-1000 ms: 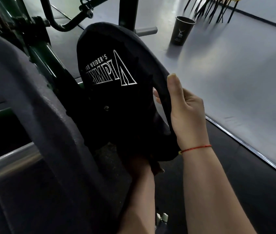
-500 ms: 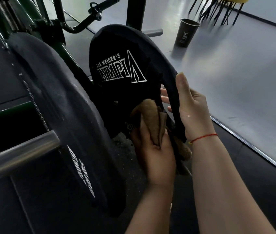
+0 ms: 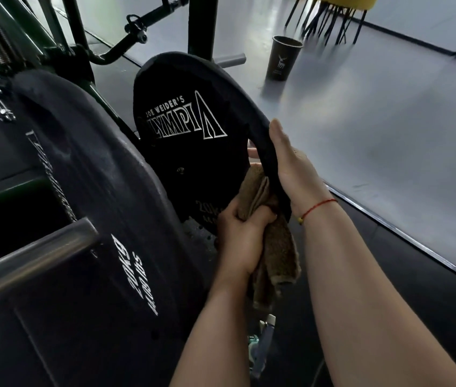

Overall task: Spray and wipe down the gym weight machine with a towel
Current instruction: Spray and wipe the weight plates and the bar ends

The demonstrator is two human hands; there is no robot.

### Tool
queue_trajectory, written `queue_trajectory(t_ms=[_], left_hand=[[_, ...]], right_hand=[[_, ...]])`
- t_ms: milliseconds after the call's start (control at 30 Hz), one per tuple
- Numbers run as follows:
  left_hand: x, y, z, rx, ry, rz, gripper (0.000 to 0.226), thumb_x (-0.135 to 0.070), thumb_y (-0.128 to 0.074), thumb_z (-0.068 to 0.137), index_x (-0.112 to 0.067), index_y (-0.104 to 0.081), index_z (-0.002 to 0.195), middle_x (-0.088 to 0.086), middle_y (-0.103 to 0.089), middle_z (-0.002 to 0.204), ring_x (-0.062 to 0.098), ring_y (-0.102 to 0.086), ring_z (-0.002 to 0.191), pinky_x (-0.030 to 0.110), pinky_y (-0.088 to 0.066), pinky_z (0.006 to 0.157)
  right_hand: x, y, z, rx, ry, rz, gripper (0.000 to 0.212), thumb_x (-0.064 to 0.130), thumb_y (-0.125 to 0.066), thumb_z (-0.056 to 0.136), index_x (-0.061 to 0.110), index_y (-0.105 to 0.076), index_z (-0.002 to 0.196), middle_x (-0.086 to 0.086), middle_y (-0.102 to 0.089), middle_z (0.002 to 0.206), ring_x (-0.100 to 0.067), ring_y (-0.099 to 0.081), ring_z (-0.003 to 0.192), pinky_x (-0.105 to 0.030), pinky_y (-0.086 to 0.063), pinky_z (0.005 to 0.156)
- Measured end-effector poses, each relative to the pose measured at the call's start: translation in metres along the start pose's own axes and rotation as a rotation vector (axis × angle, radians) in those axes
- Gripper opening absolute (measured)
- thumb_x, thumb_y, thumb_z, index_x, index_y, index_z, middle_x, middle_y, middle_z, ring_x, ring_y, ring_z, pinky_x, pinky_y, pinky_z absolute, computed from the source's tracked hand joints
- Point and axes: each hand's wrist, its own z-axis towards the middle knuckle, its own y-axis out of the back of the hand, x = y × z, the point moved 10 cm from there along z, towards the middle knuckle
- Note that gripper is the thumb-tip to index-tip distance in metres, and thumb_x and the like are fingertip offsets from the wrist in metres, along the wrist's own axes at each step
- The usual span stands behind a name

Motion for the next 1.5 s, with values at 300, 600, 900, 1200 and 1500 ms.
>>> queue_trajectory(t_ms=[300,600,900,1200,1500], left_hand=[[0.038,0.007,-0.021,-0.080,0.217,-0.240,0.054,-0.031,-0.075,0.056,-0.015,-0.076,0.107,0.028,-0.071,0.112,0.049,-0.066,0.107,0.068,-0.050,0.096],[-0.018,0.007,-0.052,-0.306,-0.143,-0.096,0.041,-0.001,-0.066,0.092,-0.020,-0.068,0.128,-0.010,-0.075,0.114,0.004,-0.069,0.108,0.026,-0.054,0.100],[-0.045,0.022,-0.057,-0.378,-0.274,0.372,0.065,-0.019,-0.069,0.095,-0.024,-0.040,0.153,-0.011,-0.051,0.139,-0.001,-0.051,0.126,0.004,-0.039,0.096],[-0.091,0.007,-0.066,-0.330,-0.347,0.600,0.056,-0.019,-0.070,0.094,-0.026,-0.047,0.145,-0.006,-0.055,0.133,-0.001,-0.058,0.113,-0.006,-0.039,0.083],[-0.247,0.024,-0.056,-0.446,-0.603,0.884,0.036,-0.023,-0.072,0.093,-0.023,-0.058,0.126,-0.008,-0.064,0.119,0.002,-0.062,0.107,0.019,-0.050,0.093]], right_hand=[[-0.022,0.012,-0.001,0.214,-0.044,-0.190,0.082,0.089,-0.033,0.080,0.031,-0.070,0.123,0.015,-0.074,0.112,-0.007,-0.066,0.109,-0.036,-0.045,0.105],[-0.179,0.040,-0.060,0.812,-0.319,-0.806,0.045,0.003,-0.064,0.094,0.031,-0.059,0.128,0.017,-0.066,0.116,-0.012,-0.063,0.113,-0.027,-0.054,0.095],[-0.275,-0.034,-0.161,1.114,-0.389,-0.844,0.134,0.037,-0.090,0.072,0.030,0.010,0.160,0.002,-0.020,0.163,-0.022,-0.030,0.149,-0.034,-0.032,0.119],[-0.269,-0.063,-0.138,0.612,-0.158,-0.513,0.068,0.050,-0.084,0.071,0.029,-0.045,0.123,0.008,-0.057,0.114,-0.015,-0.061,0.103,-0.039,-0.056,0.088],[-0.167,-0.075,-0.116,0.738,-0.251,0.013,0.043,0.063,-0.075,0.078,0.026,-0.068,0.100,0.004,-0.062,0.078,-0.012,-0.055,0.068,-0.018,-0.047,0.060]])
